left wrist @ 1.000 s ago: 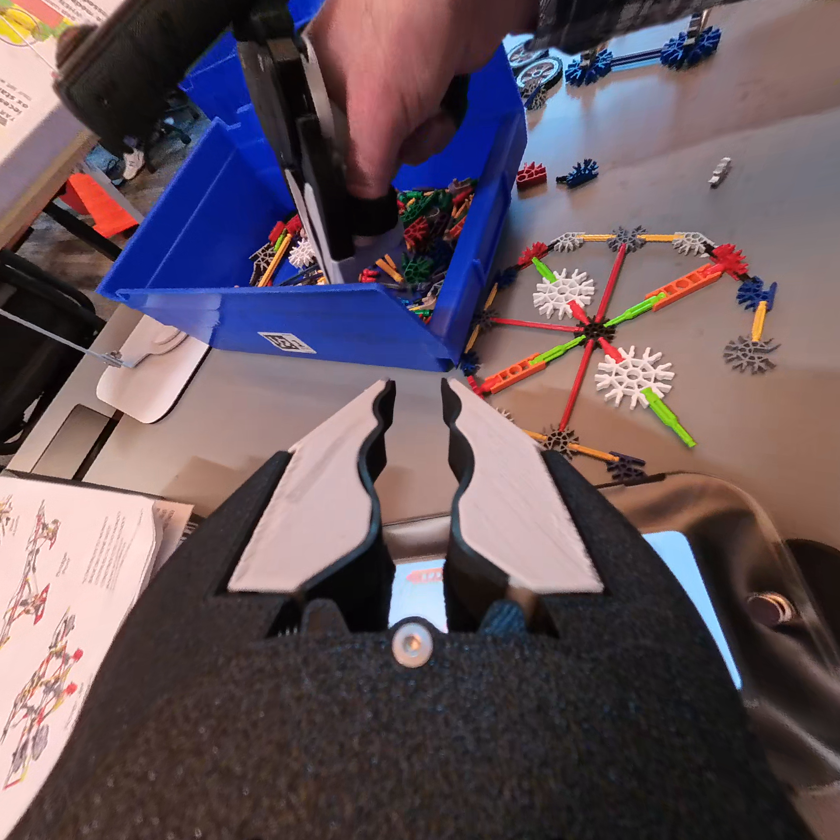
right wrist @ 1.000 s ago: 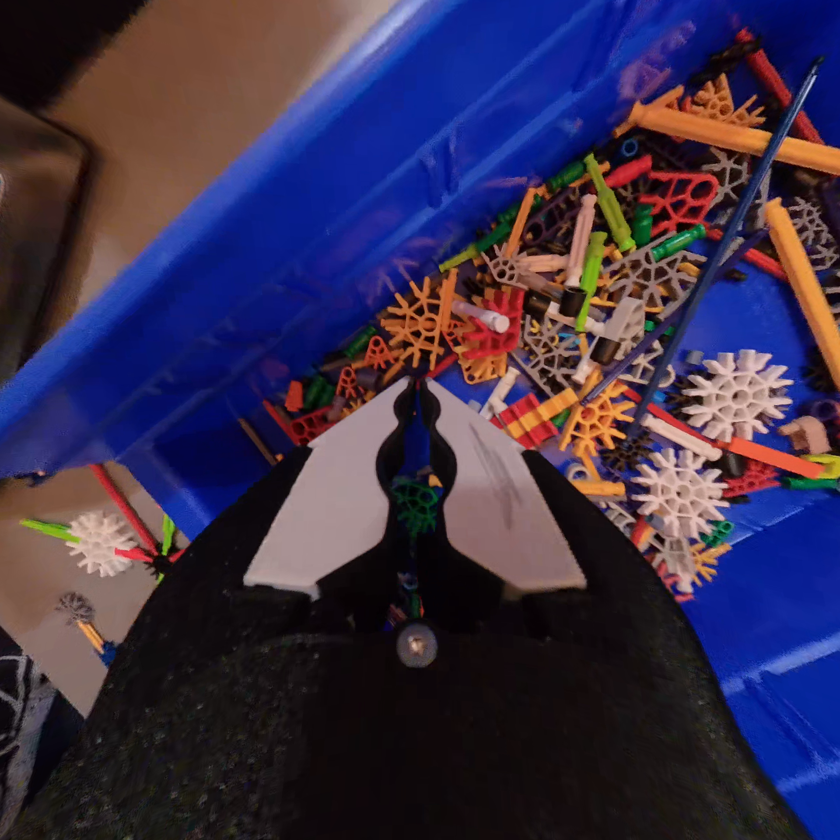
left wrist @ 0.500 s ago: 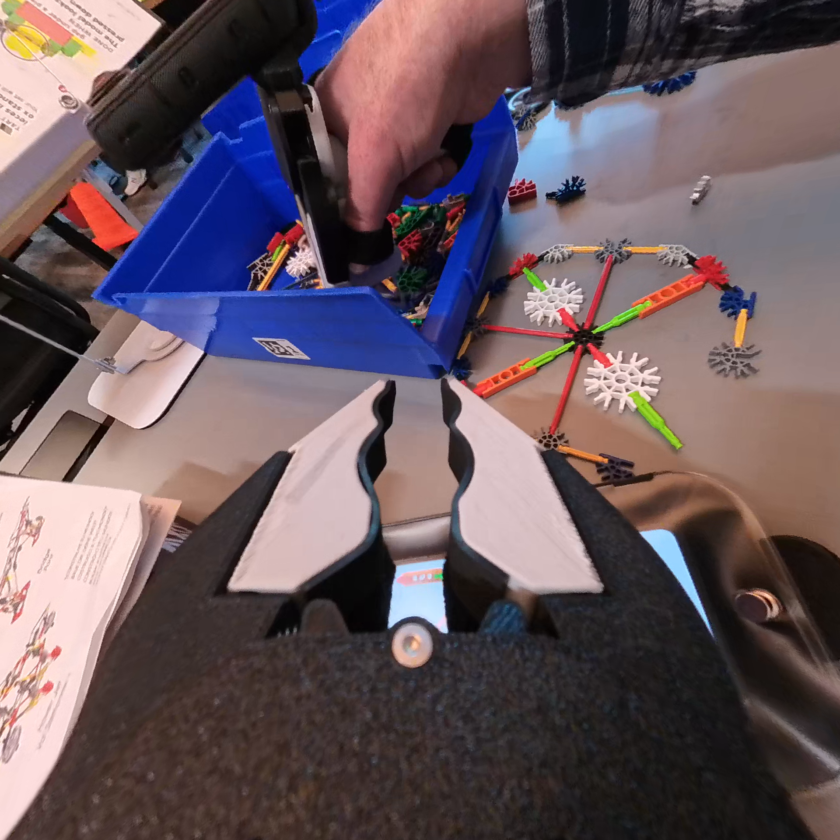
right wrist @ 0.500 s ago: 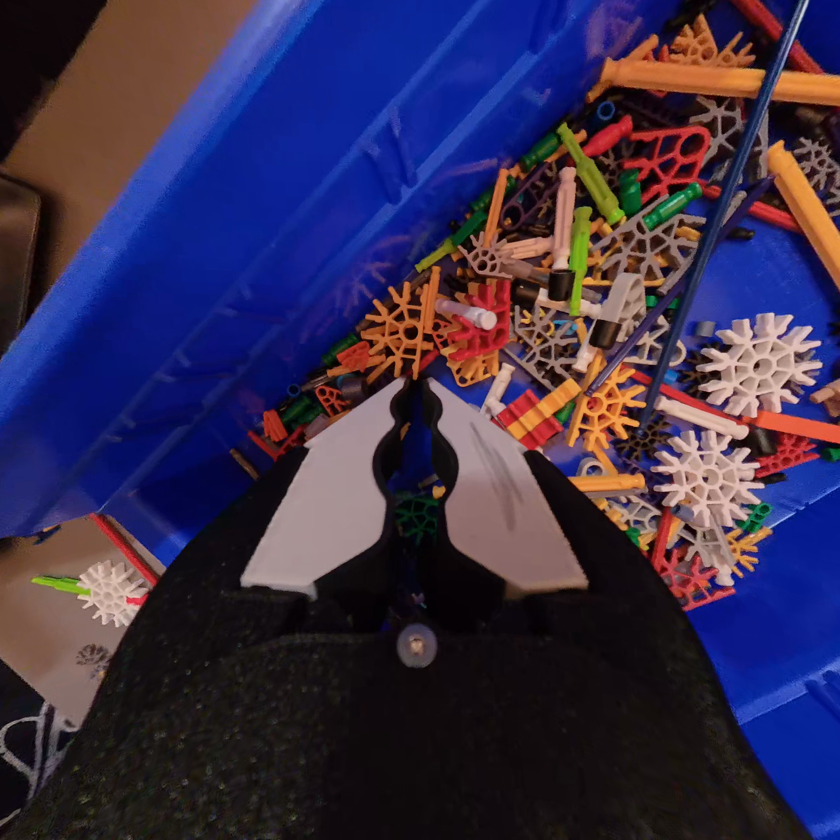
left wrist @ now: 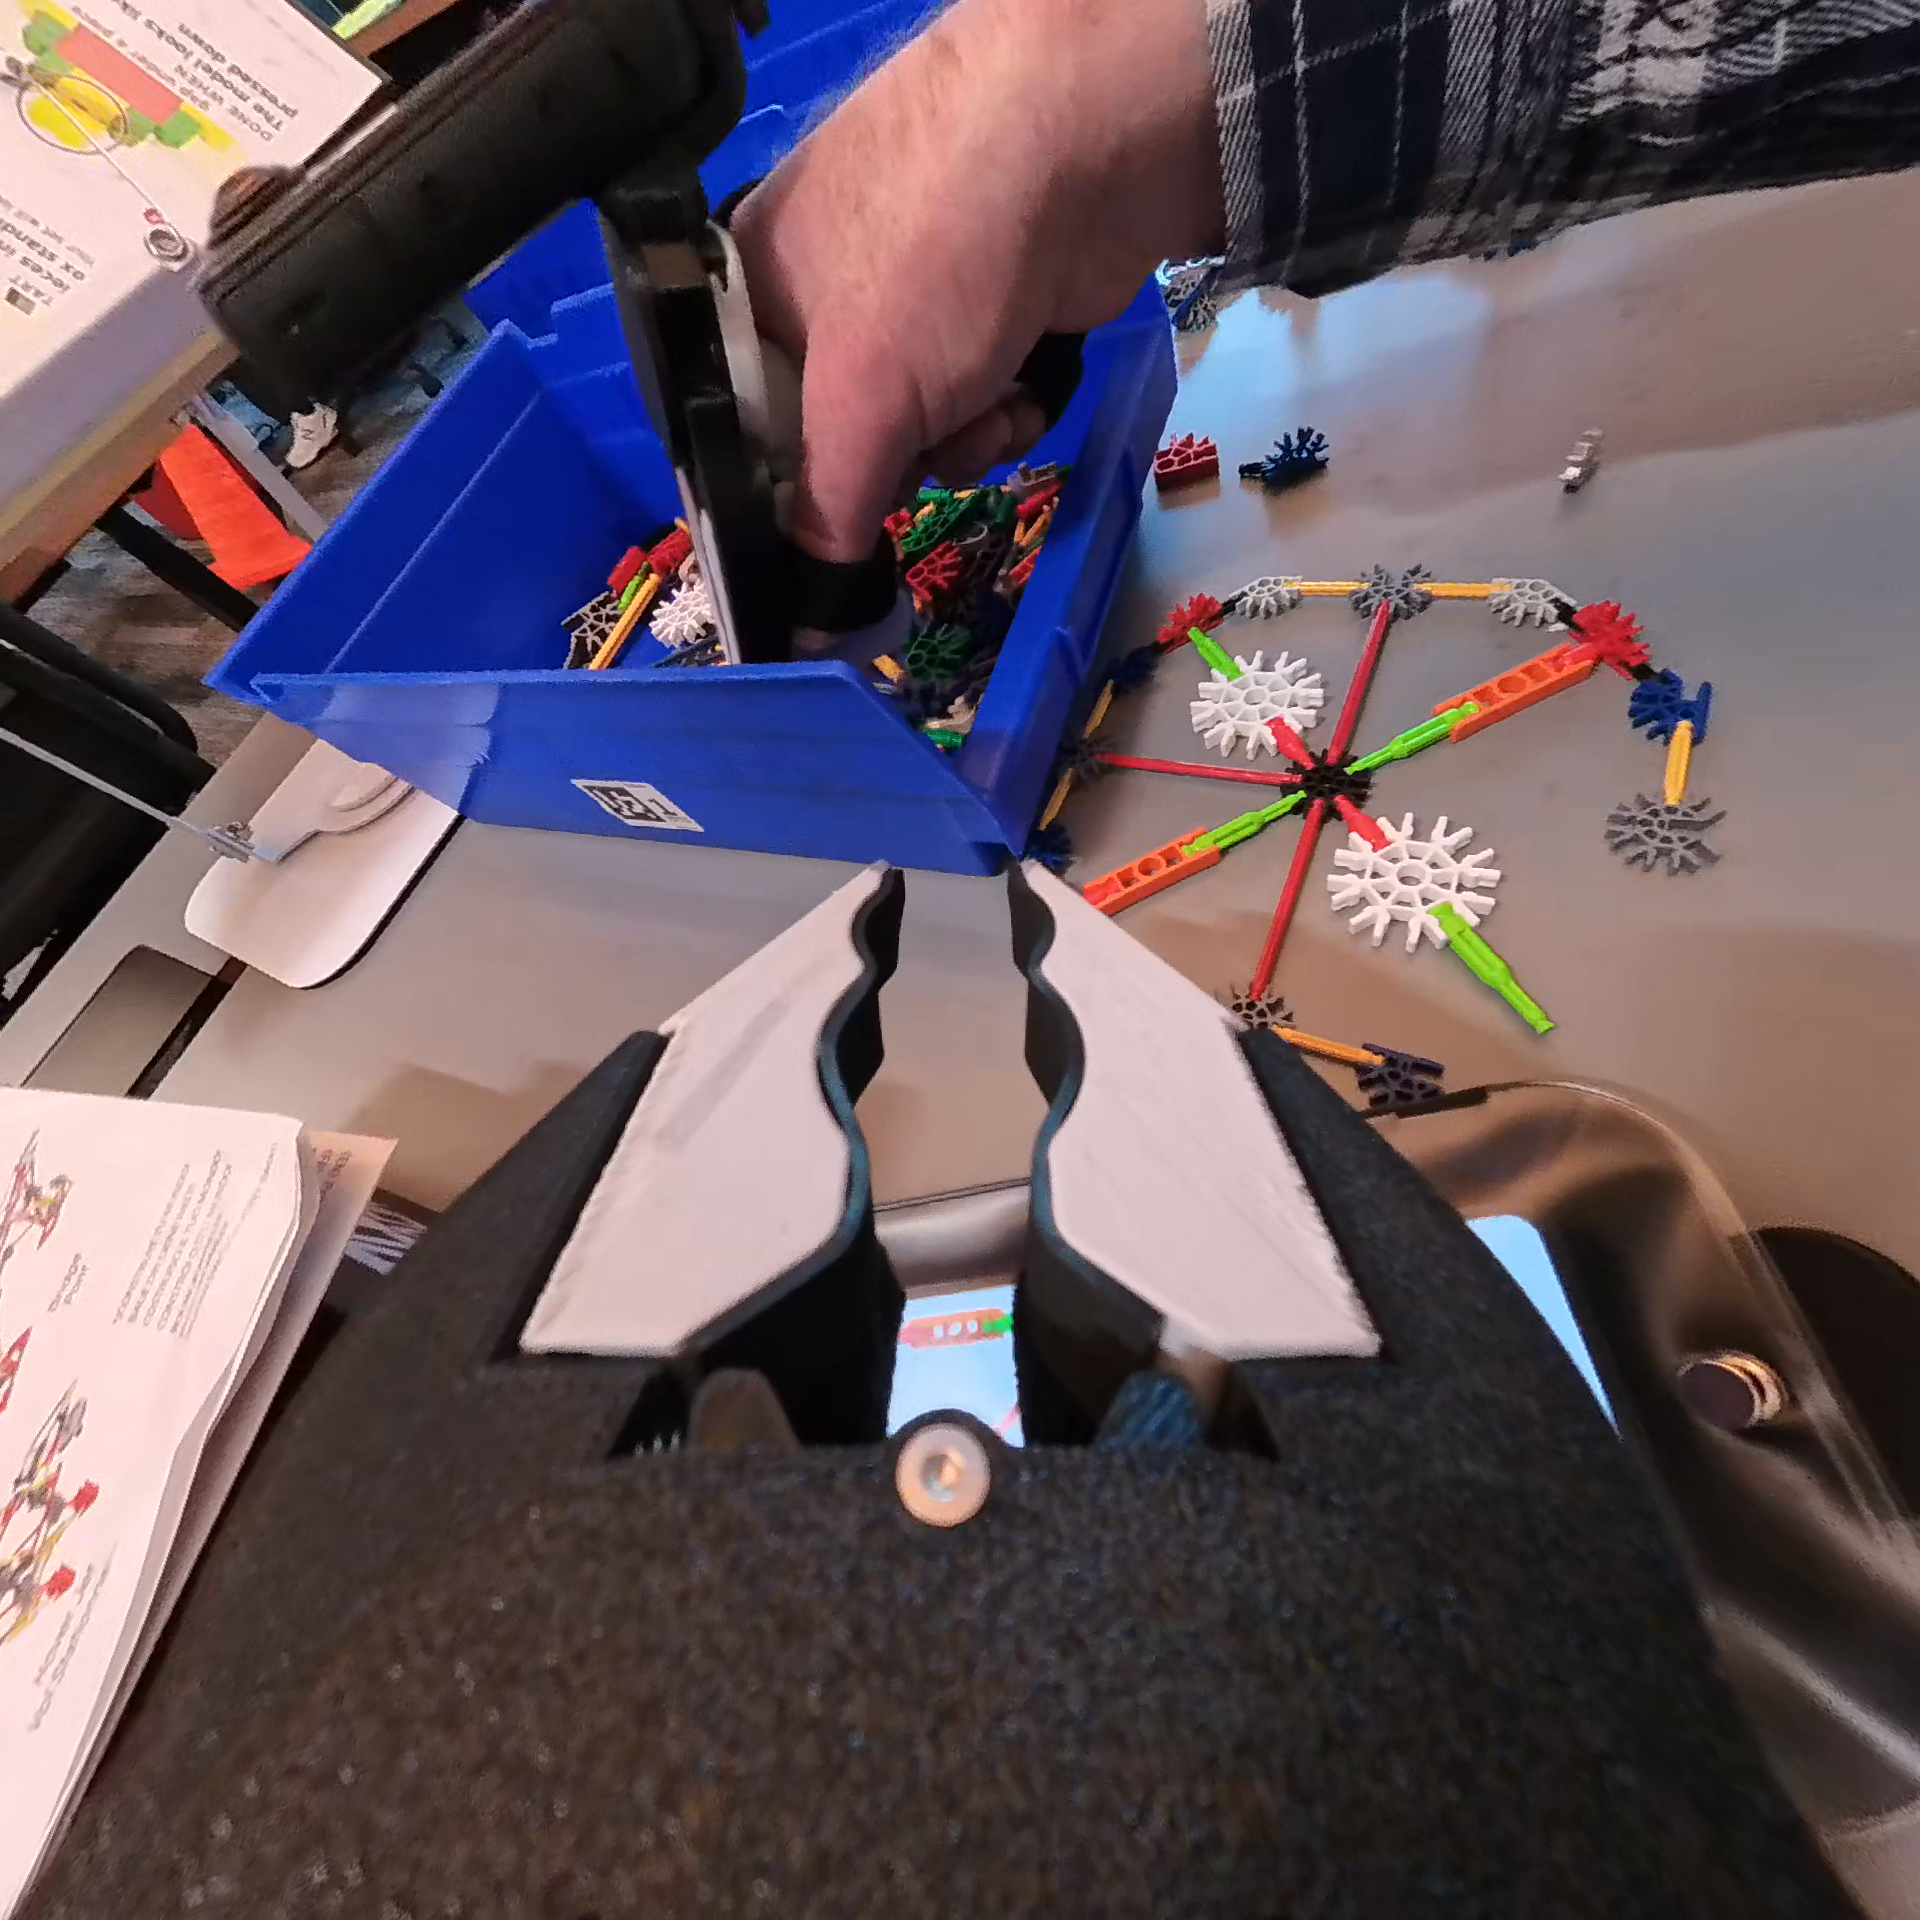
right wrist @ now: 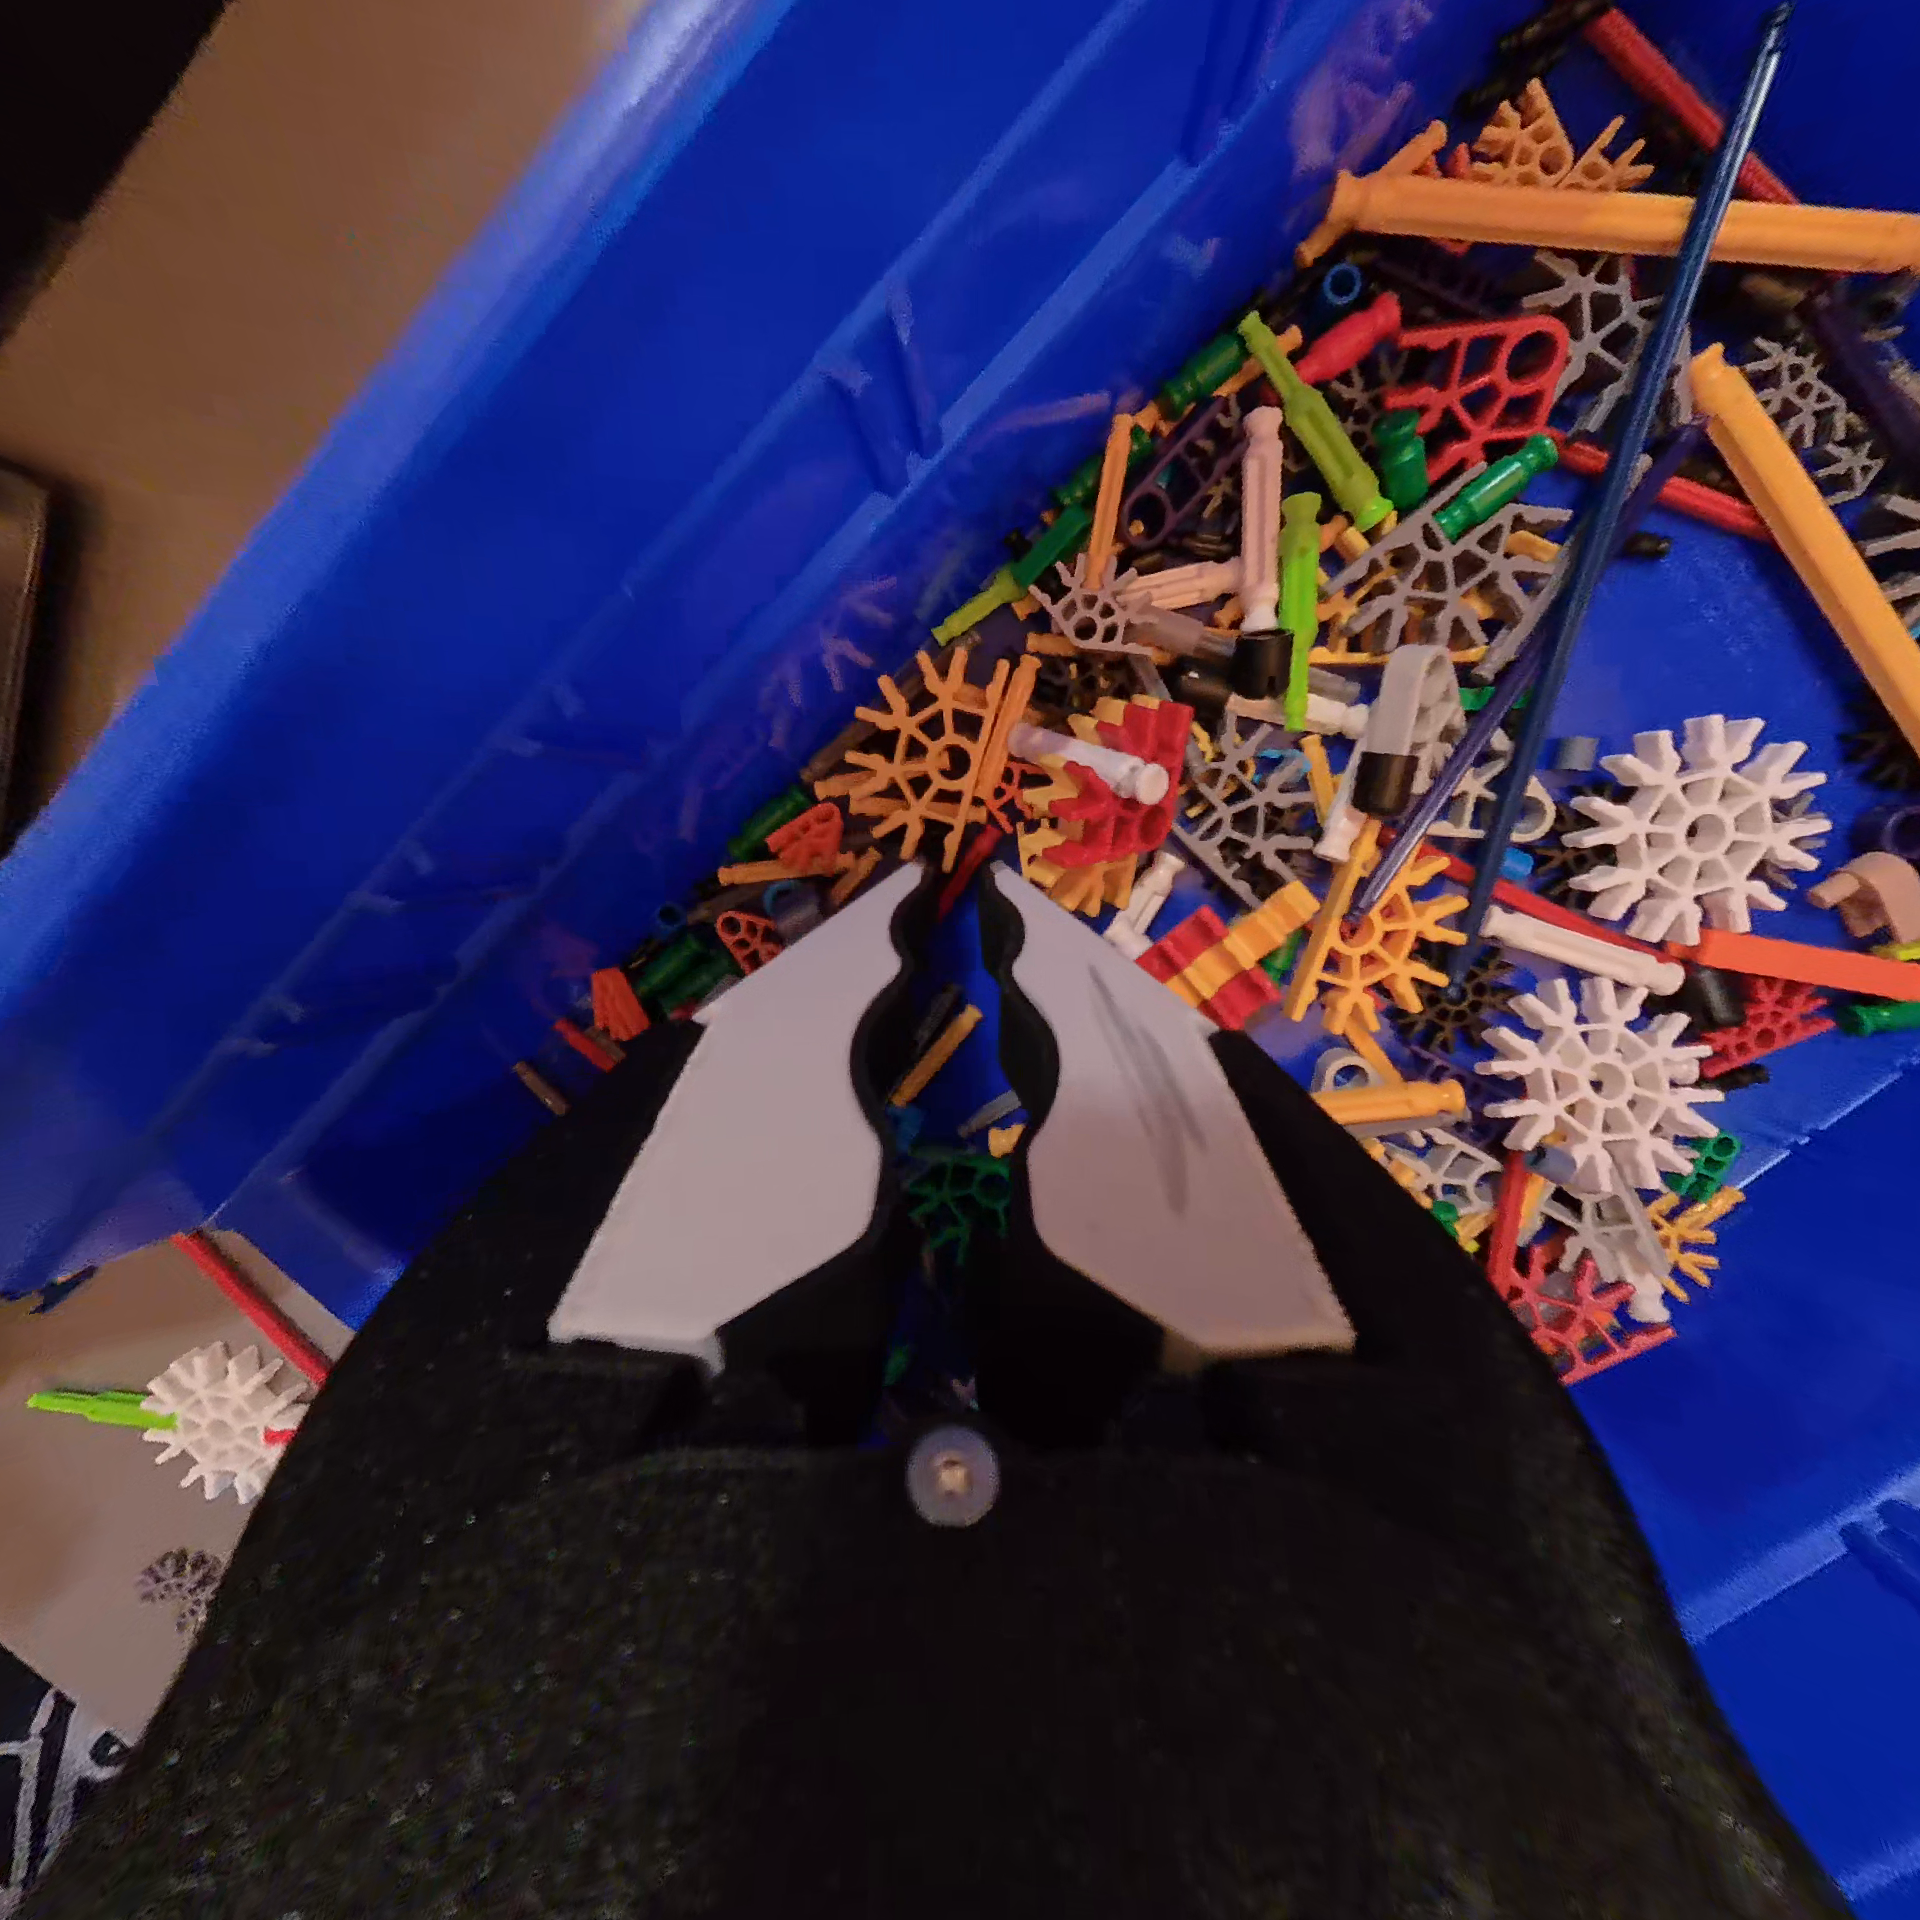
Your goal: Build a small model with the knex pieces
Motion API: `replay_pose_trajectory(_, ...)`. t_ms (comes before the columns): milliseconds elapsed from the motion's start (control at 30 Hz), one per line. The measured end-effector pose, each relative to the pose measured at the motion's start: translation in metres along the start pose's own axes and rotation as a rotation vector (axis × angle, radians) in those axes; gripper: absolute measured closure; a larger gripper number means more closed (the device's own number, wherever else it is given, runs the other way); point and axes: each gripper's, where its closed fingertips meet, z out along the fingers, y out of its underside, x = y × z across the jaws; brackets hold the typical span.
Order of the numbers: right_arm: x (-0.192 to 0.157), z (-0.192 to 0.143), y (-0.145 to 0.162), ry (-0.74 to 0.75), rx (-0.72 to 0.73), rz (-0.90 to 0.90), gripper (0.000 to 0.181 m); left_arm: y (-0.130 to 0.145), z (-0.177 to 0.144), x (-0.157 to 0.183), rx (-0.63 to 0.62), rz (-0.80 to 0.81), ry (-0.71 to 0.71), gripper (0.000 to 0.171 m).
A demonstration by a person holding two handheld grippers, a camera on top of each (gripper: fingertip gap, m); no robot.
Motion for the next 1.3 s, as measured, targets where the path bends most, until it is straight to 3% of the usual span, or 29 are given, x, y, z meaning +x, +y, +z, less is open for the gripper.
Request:
replay_pose_trajectory(33,0.001,-0.001,0.001,-0.002,0.002,-0.003,0.177,0.000,0.000,0.000,0.002,-0.002,0.000,0.152)
replay_pose_trajectory(267,0.002,-0.008,0.005,-0.061,0.034,0.038,0.176,0.002,0.000,-0.001,0.005,-0.009,0.002,0.152)
replay_pose_trajectory(500,-0.008,-0.010,0.018,-0.060,-0.031,-0.024,0.174,0.002,0.000,-0.002,0.004,-0.011,-0.001,0.152)
replay_pose_trajectory(833,-0.004,-0.010,0.026,0.039,-0.065,-0.128,0.181,0.002,-0.003,-0.003,0.006,-0.005,-0.007,0.152)
replay_pose_trajectory(1033,-0.007,-0.026,0.017,0.000,0.083,-0.071,0.181,0.000,-0.006,-0.001,0.010,0.006,-0.001,0.152)
replay_pose_trajectory(1167,-0.011,-0.059,0.004,-0.019,0.229,-0.033,0.181,-0.002,-0.006,0.002,0.006,0.030,0.017,0.152)
replay_pose_trajectory(1300,-0.041,-0.101,0.003,-0.090,0.357,-0.027,0.181,-0.008,-0.006,0.008,0.005,0.070,0.051,0.153)
